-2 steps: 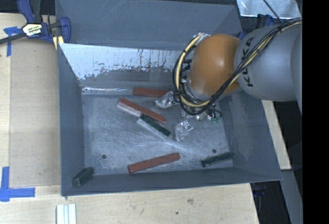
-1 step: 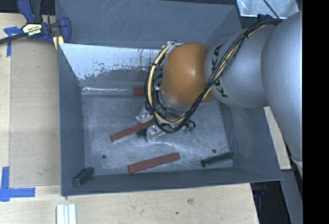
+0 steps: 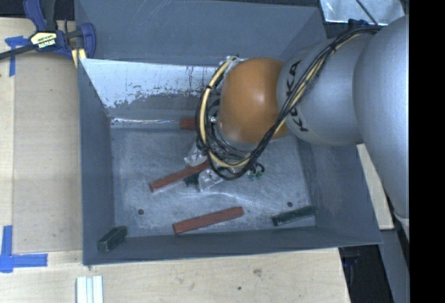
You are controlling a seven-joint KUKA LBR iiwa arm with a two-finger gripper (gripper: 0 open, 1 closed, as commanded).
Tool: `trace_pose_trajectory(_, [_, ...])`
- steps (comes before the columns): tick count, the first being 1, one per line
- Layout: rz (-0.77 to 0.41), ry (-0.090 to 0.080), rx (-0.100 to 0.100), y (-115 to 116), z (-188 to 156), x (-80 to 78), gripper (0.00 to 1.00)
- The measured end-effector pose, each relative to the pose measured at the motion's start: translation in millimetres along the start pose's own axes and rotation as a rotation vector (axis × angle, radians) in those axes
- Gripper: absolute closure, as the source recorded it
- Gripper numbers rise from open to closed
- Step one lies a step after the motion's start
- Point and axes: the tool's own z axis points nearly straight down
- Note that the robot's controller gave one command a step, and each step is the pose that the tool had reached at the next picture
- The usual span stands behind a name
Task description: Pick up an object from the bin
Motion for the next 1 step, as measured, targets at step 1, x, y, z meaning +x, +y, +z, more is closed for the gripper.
trace_pose_trajectory(1, [-0.071,0.010,0.000,2.3,-187.1,1.0,1.00])
